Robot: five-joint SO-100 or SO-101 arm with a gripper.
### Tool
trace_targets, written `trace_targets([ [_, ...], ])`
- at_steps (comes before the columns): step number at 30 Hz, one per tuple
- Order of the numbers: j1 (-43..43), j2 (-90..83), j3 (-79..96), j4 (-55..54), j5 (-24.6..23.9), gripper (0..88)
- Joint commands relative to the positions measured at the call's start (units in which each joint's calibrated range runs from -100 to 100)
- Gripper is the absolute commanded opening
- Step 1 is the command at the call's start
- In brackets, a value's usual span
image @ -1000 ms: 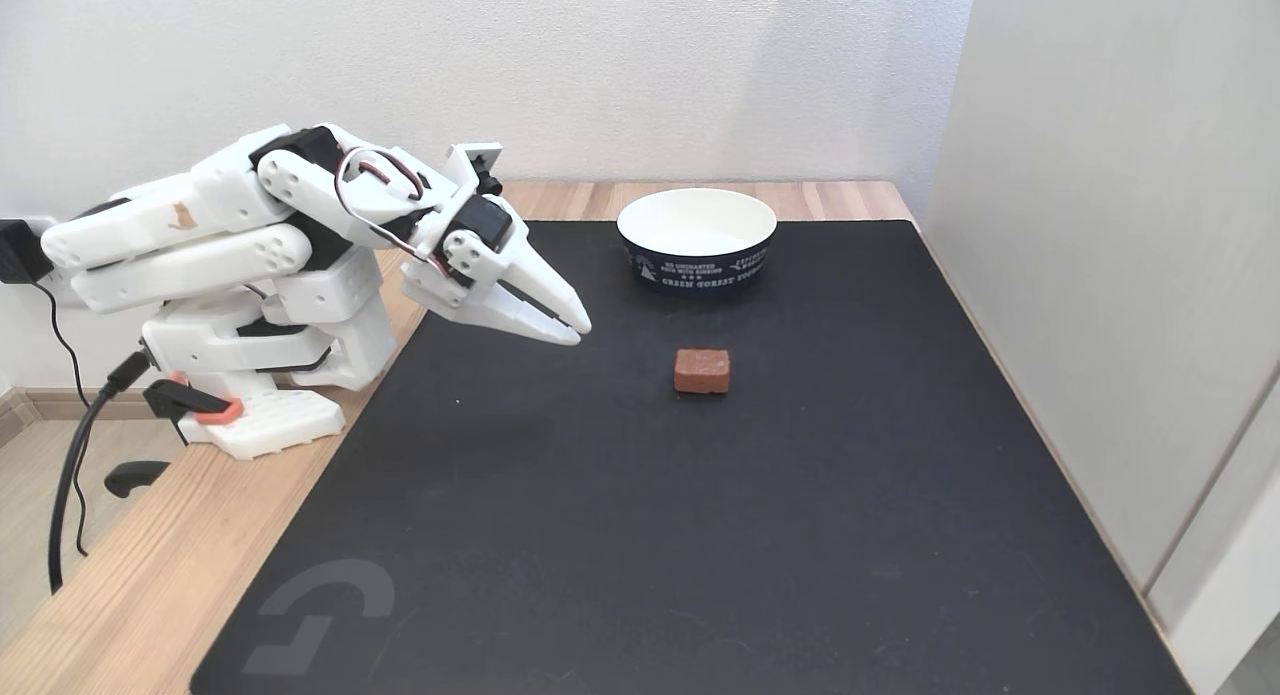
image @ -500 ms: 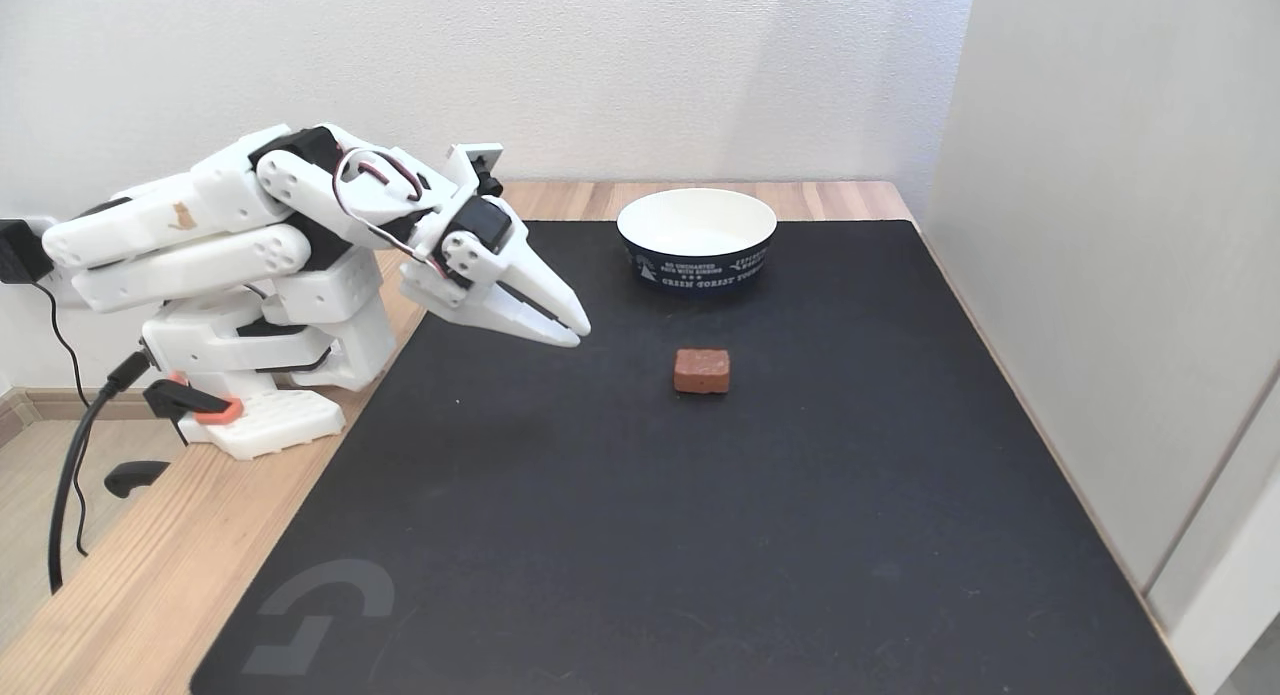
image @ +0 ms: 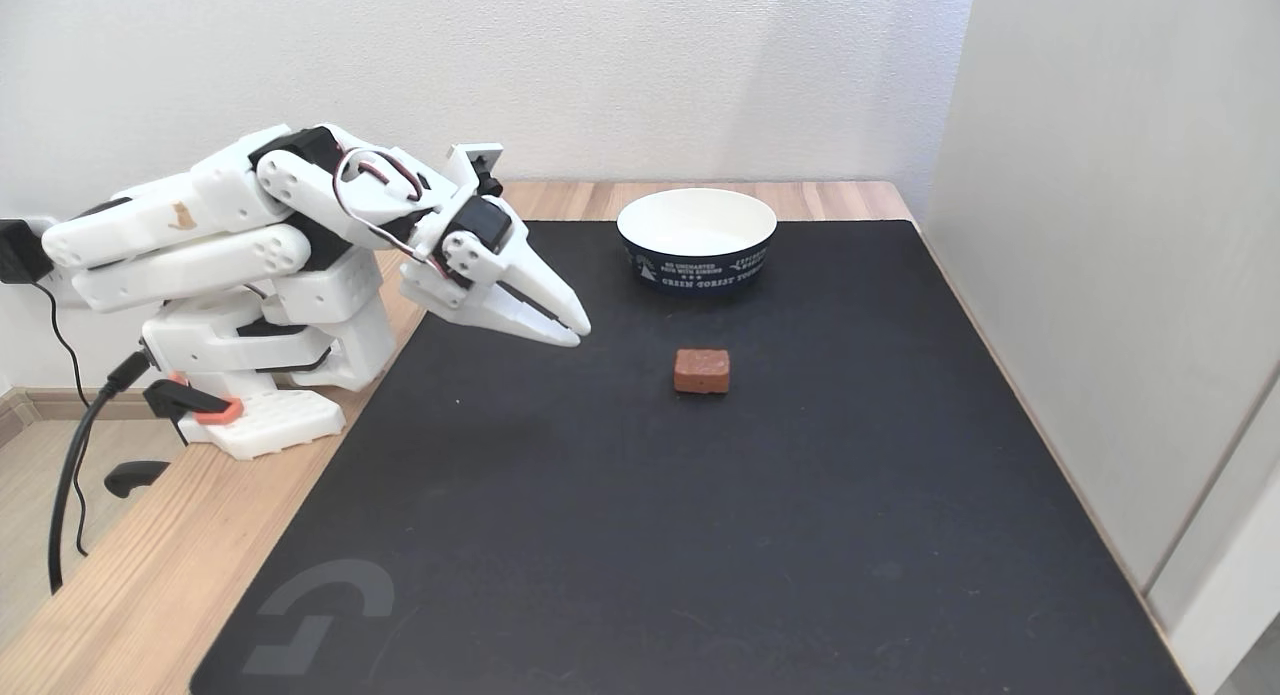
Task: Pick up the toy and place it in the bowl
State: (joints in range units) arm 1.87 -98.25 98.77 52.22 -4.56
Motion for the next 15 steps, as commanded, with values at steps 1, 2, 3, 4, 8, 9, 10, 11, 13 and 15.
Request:
trace_targets([
  [1, 0.43, -1.0, 0.78, 0.37, -0.19, 2.0],
  [2, 0.43, -1.0, 0.78, 0.37, -0.19, 2.0],
  [3, 0.43, -1.0, 0.78, 0.37, -0.19, 2.0],
  [4, 0.43, -1.0, 0.78, 0.37, -0.14, 2.0],
  [8, 0.18, -1.0, 0.78, 0.37, -0.09, 2.0],
  [9, 0.18, -1.0, 0.78, 0.37, -0.19, 2.0],
  [10, 0.26, -1.0, 0.78, 0.37, -0.19, 2.0],
  [11, 0.26, -1.0, 0.78, 0.37, -0.19, 2.0],
  [13, -0.24, -1.0, 0.6, 0.37, -0.3, 2.0],
  [15, -0.33, -0.83, -0.12, 0.37, -0.3, 2.0],
])
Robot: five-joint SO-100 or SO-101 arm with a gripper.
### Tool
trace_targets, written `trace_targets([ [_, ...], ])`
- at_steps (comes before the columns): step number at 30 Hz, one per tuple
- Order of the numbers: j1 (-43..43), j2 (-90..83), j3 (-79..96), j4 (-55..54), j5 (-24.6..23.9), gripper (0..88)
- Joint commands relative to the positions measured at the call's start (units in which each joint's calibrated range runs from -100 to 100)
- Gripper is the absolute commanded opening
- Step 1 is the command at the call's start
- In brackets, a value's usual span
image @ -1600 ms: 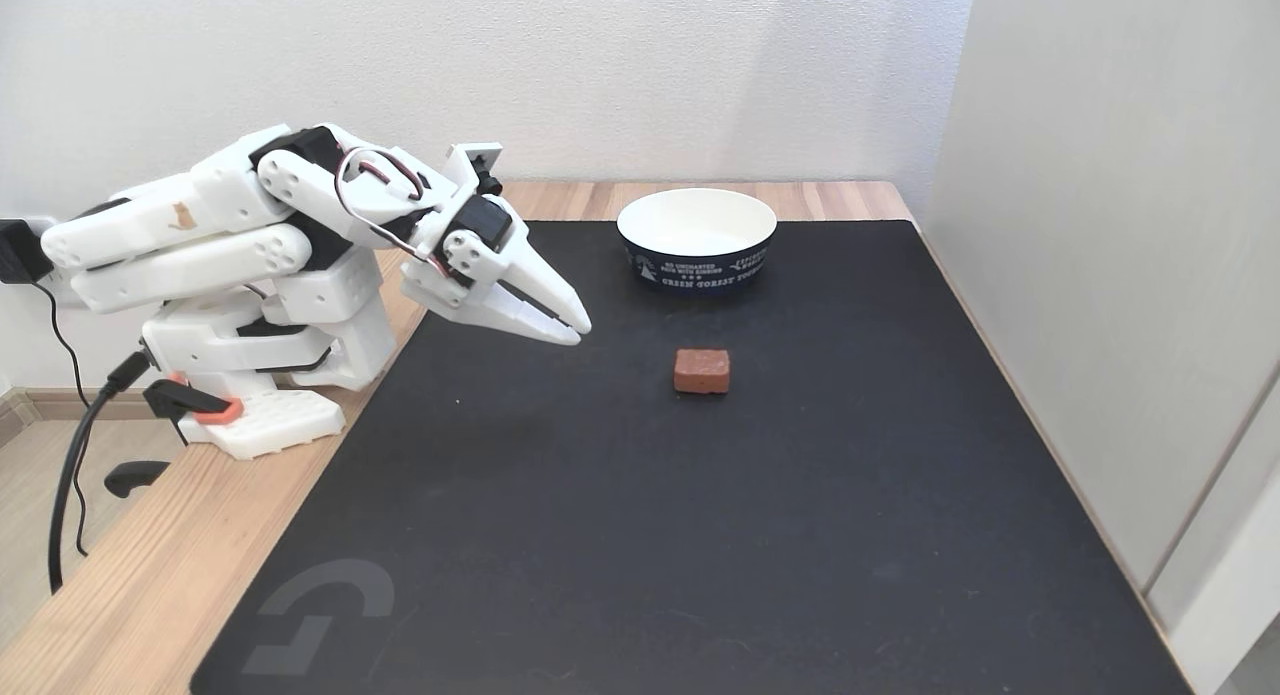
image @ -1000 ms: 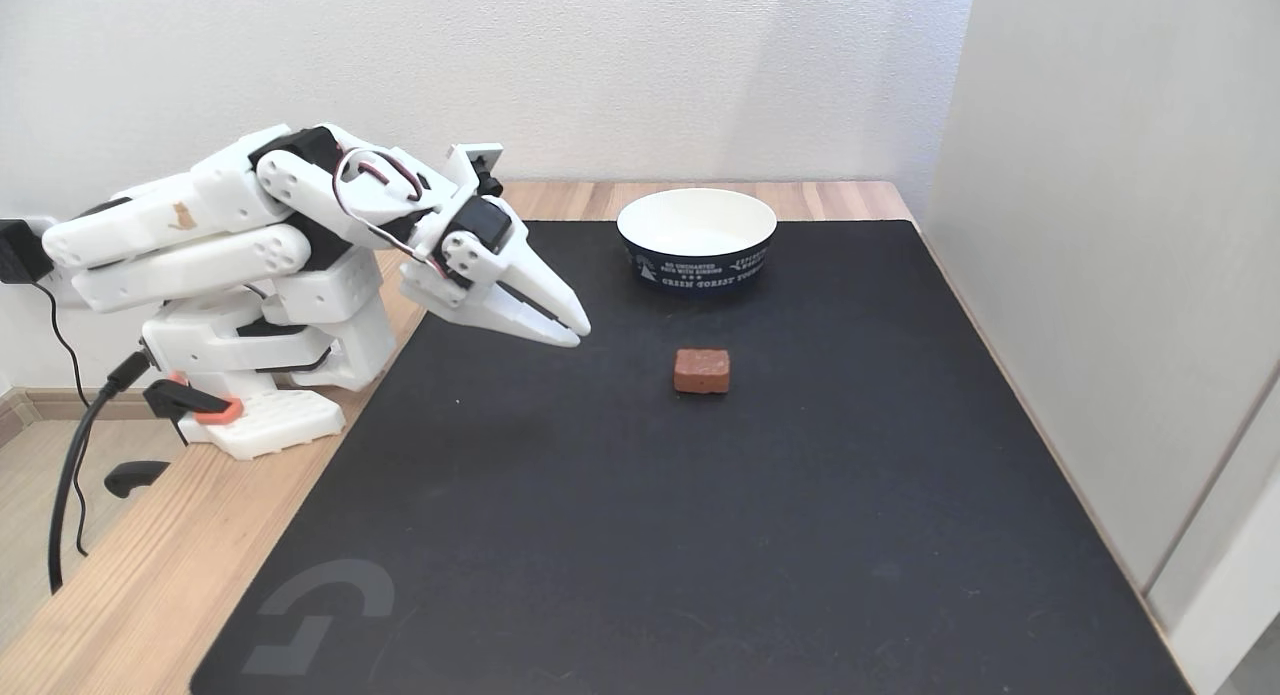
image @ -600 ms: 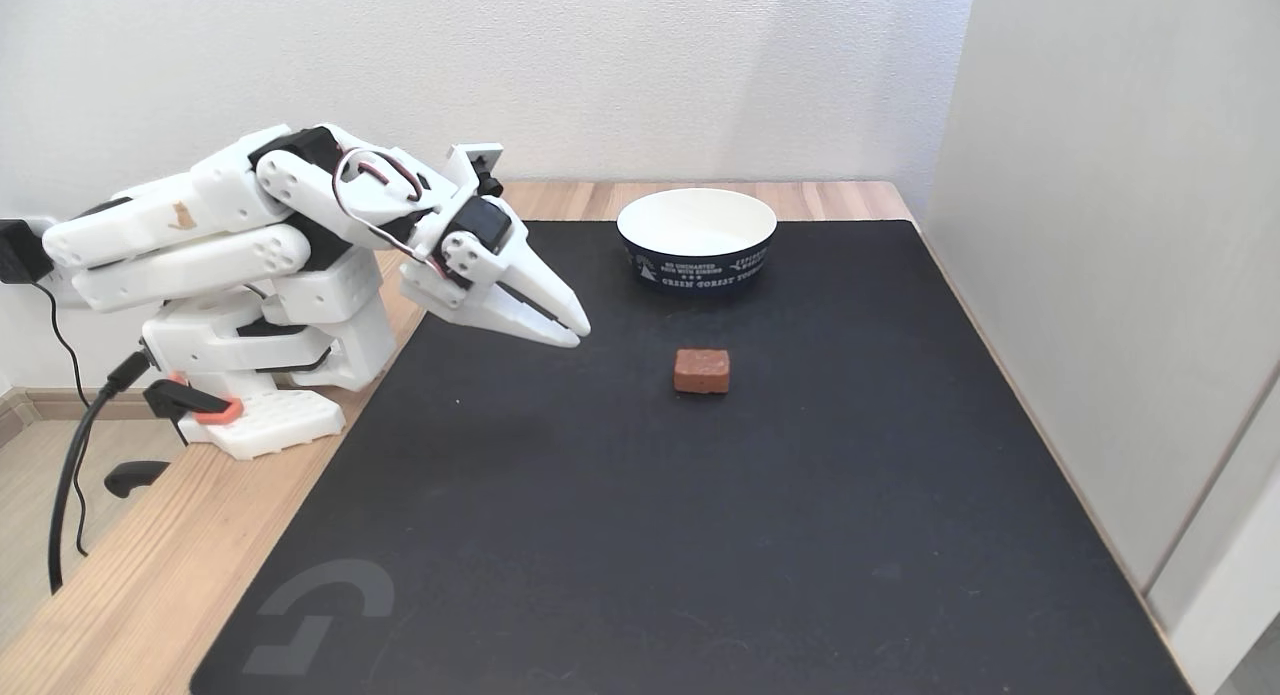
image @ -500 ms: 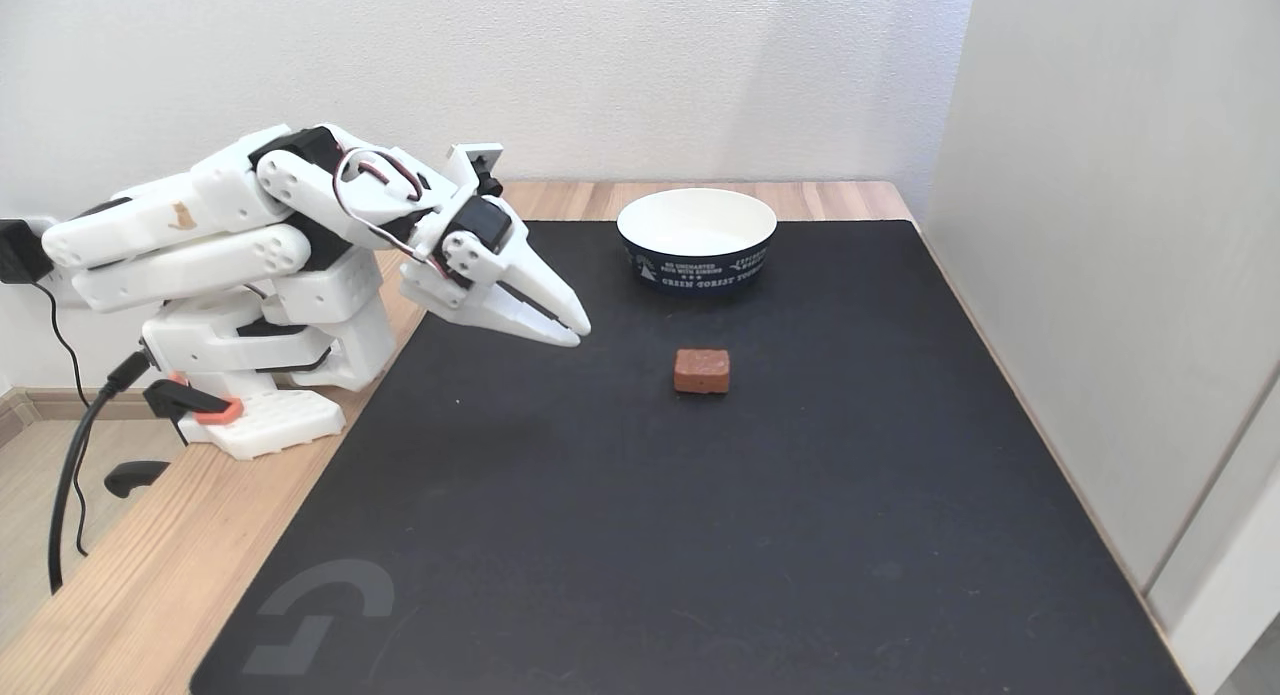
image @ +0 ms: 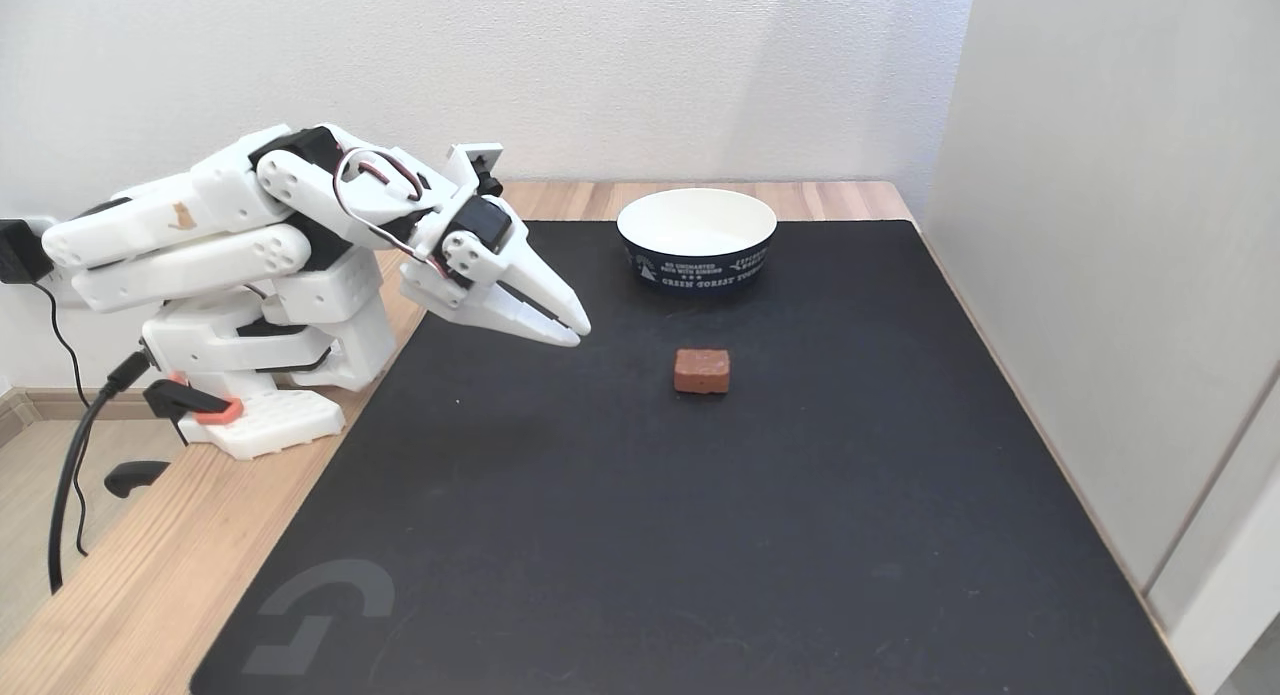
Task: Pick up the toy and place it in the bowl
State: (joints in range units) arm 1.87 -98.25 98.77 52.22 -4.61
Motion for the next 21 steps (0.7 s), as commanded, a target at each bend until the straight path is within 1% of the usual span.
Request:
trace_targets([
  [1, -0.41, -0.83, -1.03, 0.37, -0.3, 2.0],
  [3, -0.91, 0.42, -5.35, 2.14, -0.4, 2.0],
  [5, -0.58, 3.34, -9.32, 4.94, -2.54, 4.3],
  [6, -0.58, 5.09, -11.21, 6.29, -3.38, 8.2],
  [7, -1.16, 8.67, -14.45, 8.5, -2.7, 19.6],
  [8, -1.66, 9.84, -15.36, 9.43, -1.24, 25.1],
  [10, -2.75, 11.26, -16.8, 10.1, 4.92, 33.5],
  [11, -2.75, 11.67, -17.52, 10.36, 7.9, 34.7],
  [12, -2.42, 11.76, -18.06, 9.6, 13.53, 33.5],
  [14, -2.42, 11.76, -18.24, 8.66, 16.61, 33.0],
  [15, -2.33, 11.84, -18.6, 9.34, 16.66, 33.5],
  [16, -2.33, 12.26, -18.87, 11.46, 12.75, 33.7],
  [17, -2.33, 12.01, -18.69, 12.39, 10.51, 33.7],
  [20, -2.25, 11.92, -18.33, 12.81, 8.89, 33.8],
  [21, -2.25, 11.92, -18.42, 12.9, 7.27, 33.8],
])
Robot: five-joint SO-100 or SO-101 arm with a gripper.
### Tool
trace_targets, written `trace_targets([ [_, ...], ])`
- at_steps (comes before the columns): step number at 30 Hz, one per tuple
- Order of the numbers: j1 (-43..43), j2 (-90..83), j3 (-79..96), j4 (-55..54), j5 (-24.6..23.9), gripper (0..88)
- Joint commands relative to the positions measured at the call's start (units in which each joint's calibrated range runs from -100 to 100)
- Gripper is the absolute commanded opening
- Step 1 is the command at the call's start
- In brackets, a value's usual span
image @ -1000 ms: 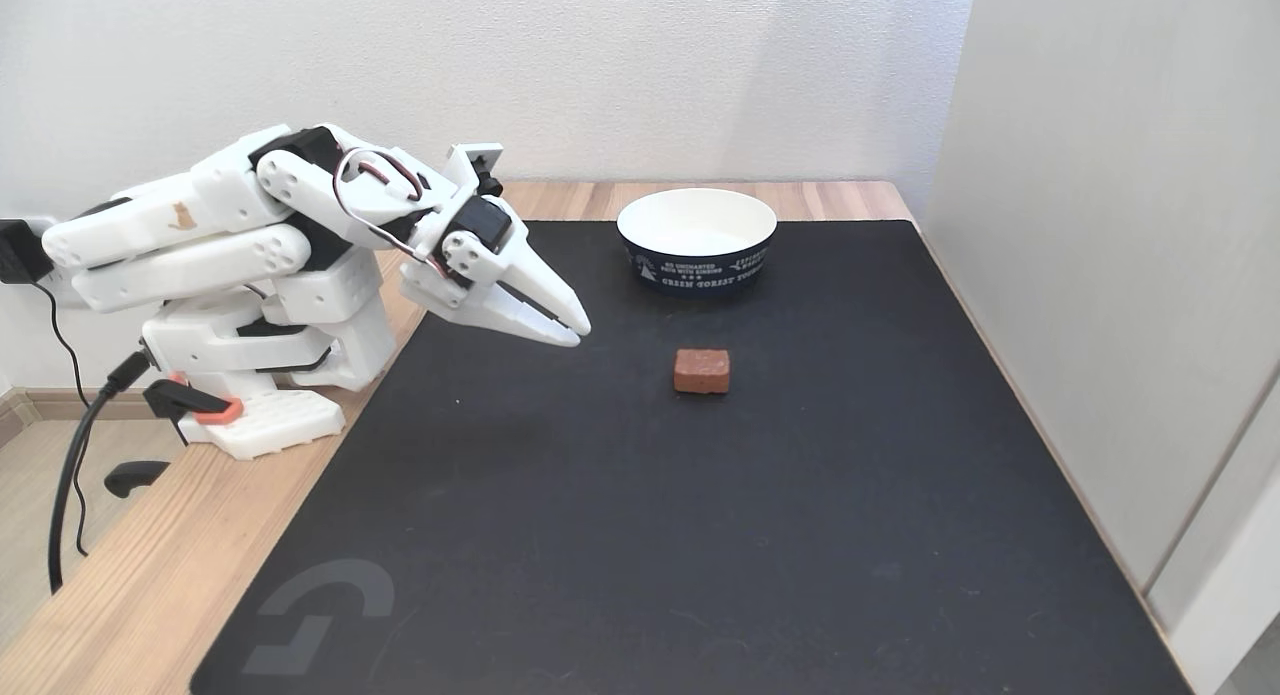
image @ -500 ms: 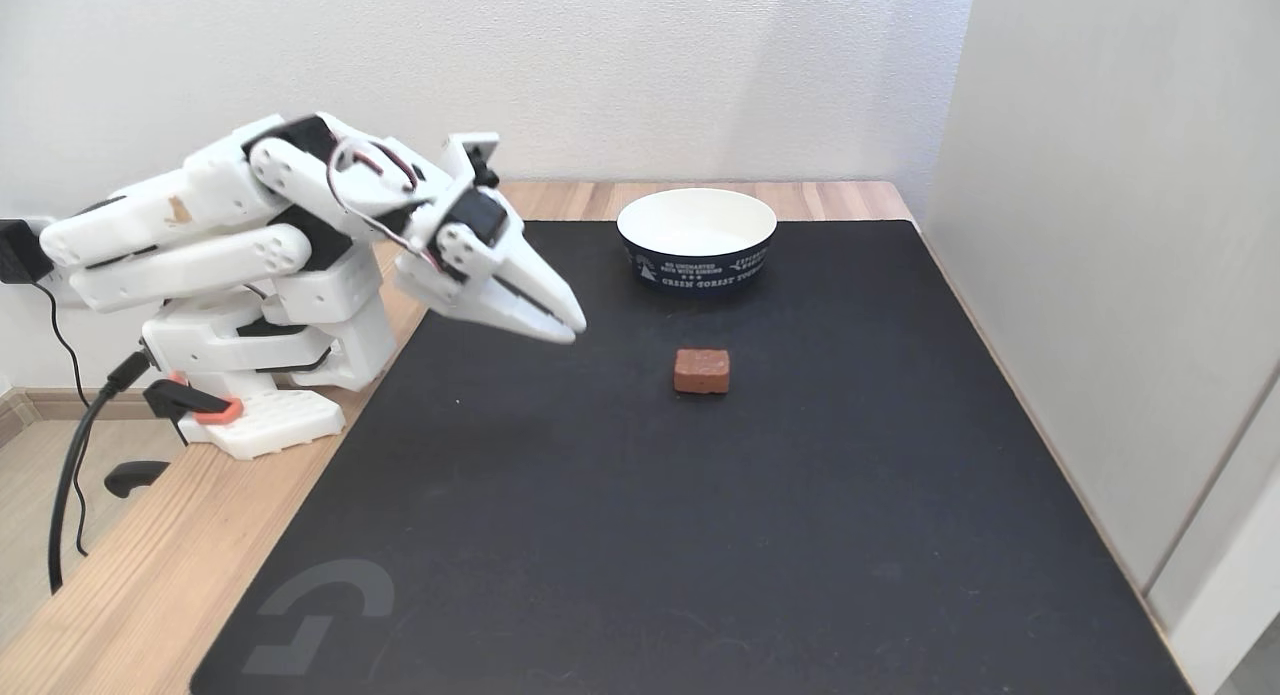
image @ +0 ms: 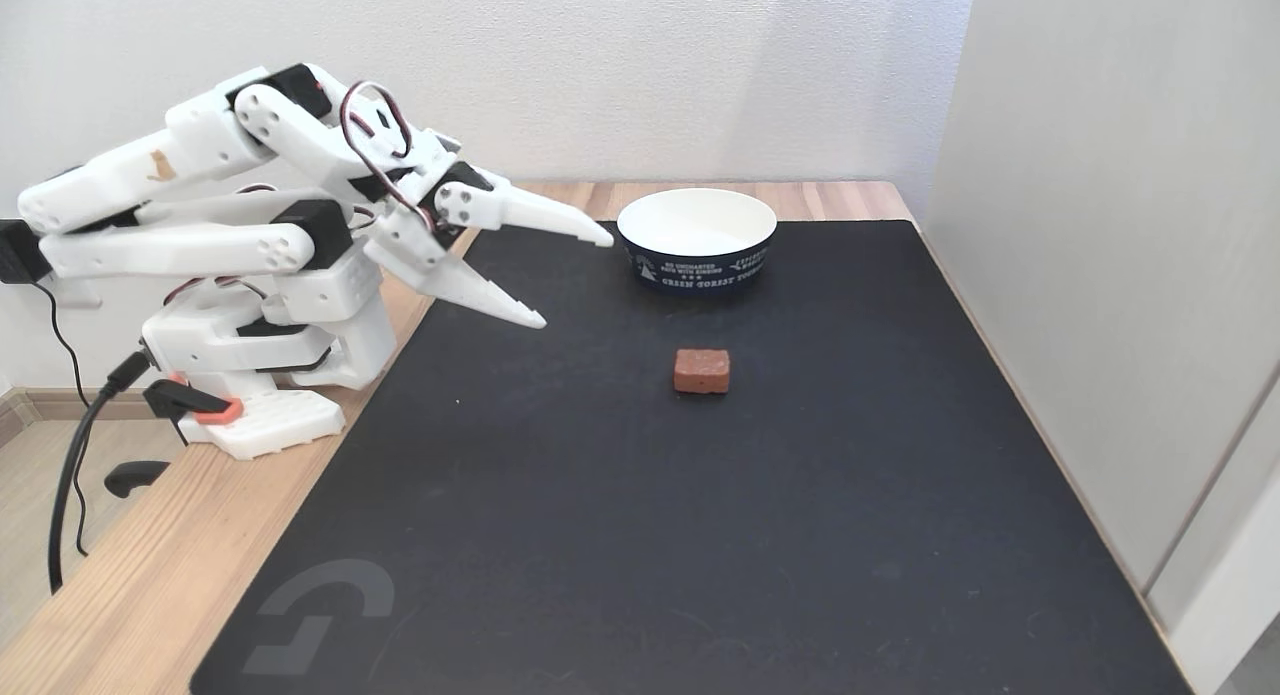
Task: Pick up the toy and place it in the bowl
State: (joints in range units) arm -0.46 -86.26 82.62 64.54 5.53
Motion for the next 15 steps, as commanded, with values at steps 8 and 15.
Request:
trace_targets([
  [8, -0.76, 0.77, -4.16, 1.17, -8.82, 33.5],
  [15, -0.67, 15.19, -16.24, 2.44, -12.01, 33.7],
])
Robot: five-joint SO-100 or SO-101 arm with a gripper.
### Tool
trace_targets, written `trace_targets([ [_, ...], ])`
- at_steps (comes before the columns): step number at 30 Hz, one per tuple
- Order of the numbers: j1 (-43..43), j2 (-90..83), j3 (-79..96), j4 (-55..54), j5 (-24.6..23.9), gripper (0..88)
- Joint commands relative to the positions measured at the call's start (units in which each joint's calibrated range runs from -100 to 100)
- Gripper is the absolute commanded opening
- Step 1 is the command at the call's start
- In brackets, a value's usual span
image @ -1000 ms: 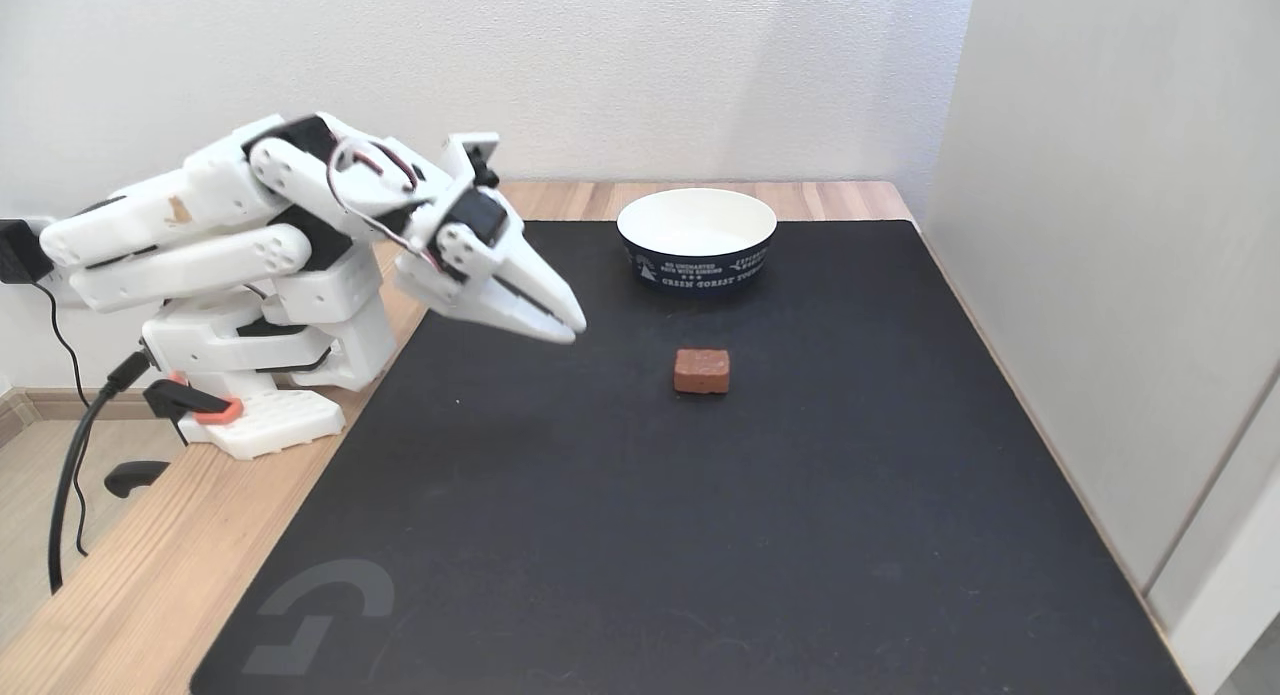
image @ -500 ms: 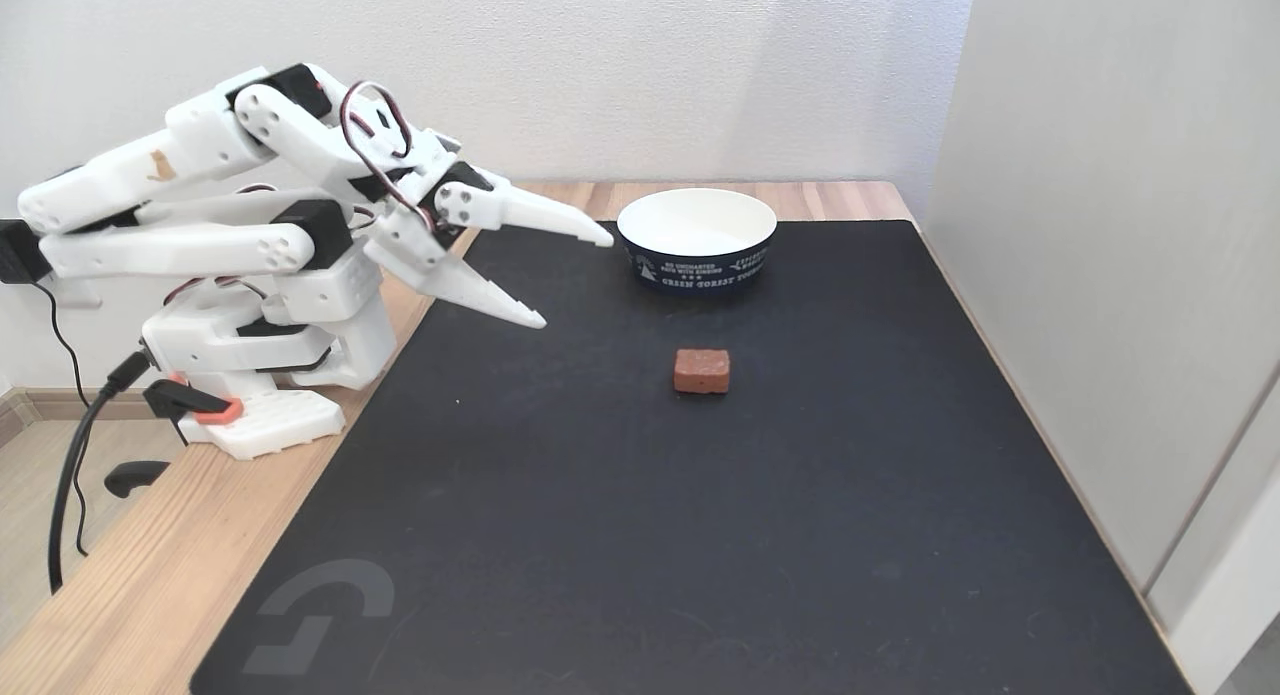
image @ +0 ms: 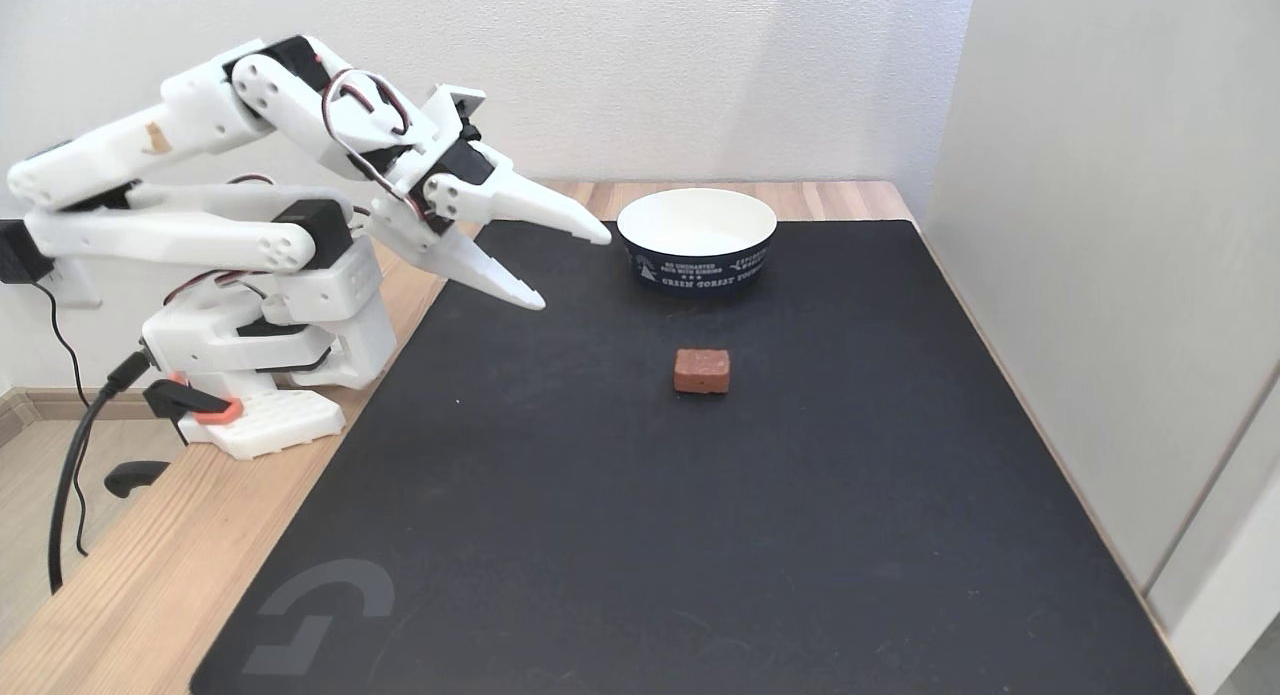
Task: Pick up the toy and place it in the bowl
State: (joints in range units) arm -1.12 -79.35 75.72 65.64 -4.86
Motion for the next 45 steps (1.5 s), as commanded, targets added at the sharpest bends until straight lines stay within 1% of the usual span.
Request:
trace_targets([
  [1, -0.01, 11.36, -11.59, 1.93, -1.97, 33.7],
  [3, -0.09, 18.45, -15.83, 2.1, -2.02, 33.7],
  [4, -0.09, 25.79, -19.97, 1.85, -2.02, 33.7],
  [5, -0.09, 29.62, -22.14, 1.68, -2.08, 33.7],
  [8, -0.17, 41.79, -29.62, 1.51, -3.54, 33.7],
  [9, -0.17, 49.05, -34.76, 1.51, -3.69, 33.7],
  [12, -1.18, 59.13, -42.69, 1.59, -3.75, 33.7],
  [13, -1.93, 65.05, -47.55, 1.93, -3.75, 33.7],
  [18, -3.69, 78.23, -59.63, 2.18, -3.75, 33.6],
  [26, -3.77, 94.23, -73.51, 2.44, -3.75, 33.1],
  [29, -4.36, 100.4, -79.64, 5.4, -3.75, 33.1],
  [32, -4.44, 103.82, -82.62, 5.74, -3.75, 33.1],
  [43, -4.94, 107.24, -83.16, 5.32, -3.75, 32.9],
  [44, -4.94, 107.24, -83.16, 5.49, -3.75, 32.0],
  [45, -4.94, 107.24, -83.16, 5.49, -3.75, 28.7],
])
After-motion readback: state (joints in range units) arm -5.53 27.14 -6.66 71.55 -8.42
